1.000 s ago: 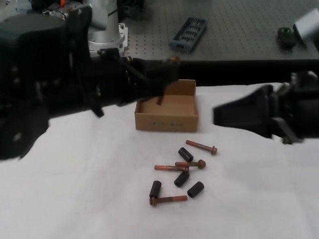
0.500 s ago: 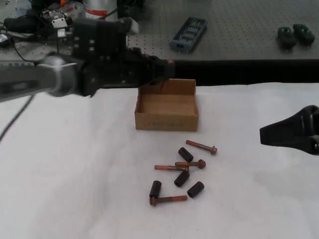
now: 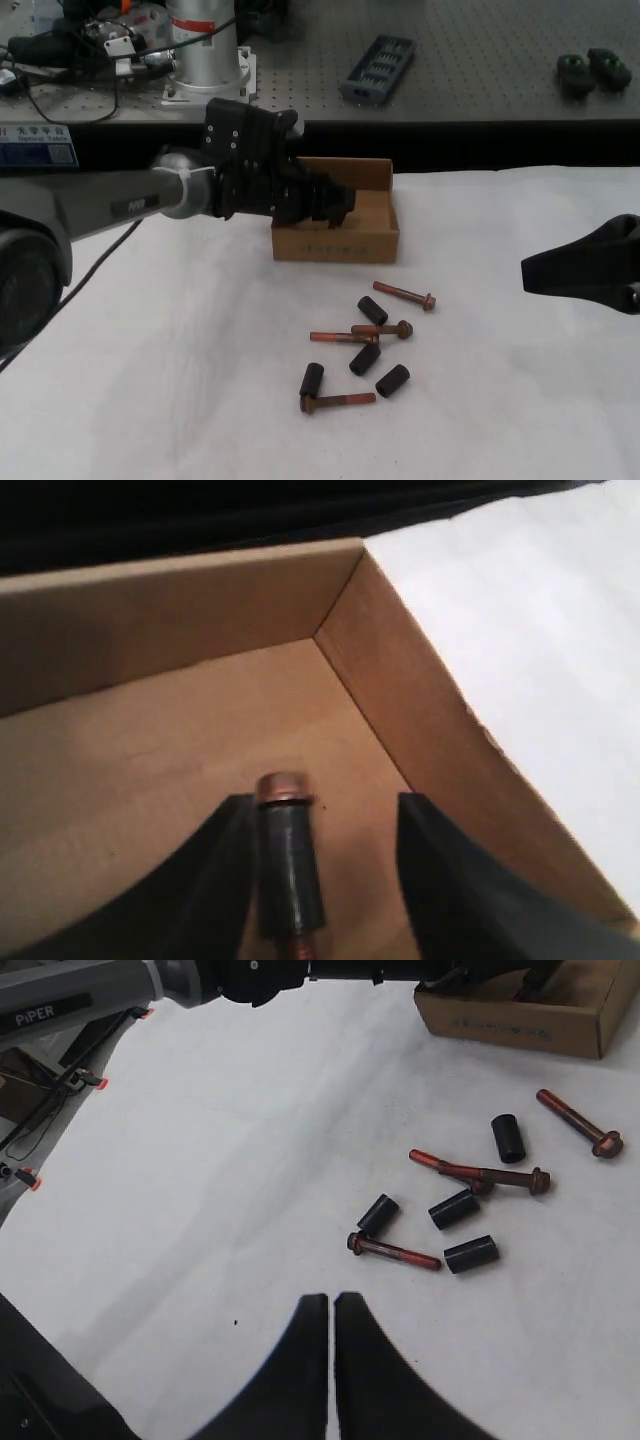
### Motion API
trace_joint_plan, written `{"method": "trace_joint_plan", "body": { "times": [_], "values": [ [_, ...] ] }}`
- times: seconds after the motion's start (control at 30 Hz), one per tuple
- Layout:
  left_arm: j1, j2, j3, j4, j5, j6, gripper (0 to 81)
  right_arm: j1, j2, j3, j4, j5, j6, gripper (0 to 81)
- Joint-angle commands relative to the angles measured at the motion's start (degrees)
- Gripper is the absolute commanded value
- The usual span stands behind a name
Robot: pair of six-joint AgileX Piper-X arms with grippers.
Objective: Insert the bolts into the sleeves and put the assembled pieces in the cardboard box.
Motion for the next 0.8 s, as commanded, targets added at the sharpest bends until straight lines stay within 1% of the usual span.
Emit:
{"method": "trace_joint_plan", "body": {
  "times": [0.0,0.17,0.23,0.3,0.37,0.4,0.47,0.5,0.53,0.63,0.77],
  "values": [
    [0.1,-0.1,-1.0,-0.7,-1.9,-0.5,45.1,-0.4,-0.6,-0.3,0.1,-0.3,-0.5,2.9],
    [0.1,-0.9,-1.0,-0.7,-1.6,-1.3,40.8,-0.4,-0.6,-0.3,0.1,-0.3,-0.5,2.9],
    [0.1,-1.9,-1.0,-0.7,-0.6,-1.3,37.7,-0.4,-0.6,-0.3,0.1,-0.3,-0.5,2.9],
    [0.1,-3.1,-1.0,-0.7,0.9,-1.3,32.6,-0.4,-0.6,-0.3,0.1,-0.3,-0.5,2.9],
    [0.1,-4.4,-1.0,-0.7,3.6,-1.3,25.7,-0.4,-0.6,-0.3,0.1,-0.3,-0.5,2.9],
    [0.2,-5.3,-1.0,-0.6,5.1,-1.3,20.7,-0.4,-0.6,-0.3,0.1,-0.3,-0.5,2.9],
    [0.2,-7.5,-1.0,1.0,7.1,-1.3,9.2,-0.4,-0.6,-0.3,0.1,-0.3,-0.5,2.9],
    [0.2,-8.7,-1.0,3.0,7.6,-1.3,1.5,-0.4,-0.6,-0.3,0.1,-0.3,-0.5,2.9],
    [0.2,-10.0,-1.0,5.7,7.6,-1.3,0.2,-0.4,-0.6,-0.3,0.1,-0.3,-0.5,2.9],
    [0.2,-14.0,-1.0,16.8,7.1,0.5,0.7,-0.4,-0.6,-0.3,0.1,-0.3,-0.5,2.9],
    [0.2,-19.7,-0.4,37.2,3.3,13.8,0.7,-0.4,-0.6,-0.3,0.1,-0.3,-0.5,2.9]
  ]
}}
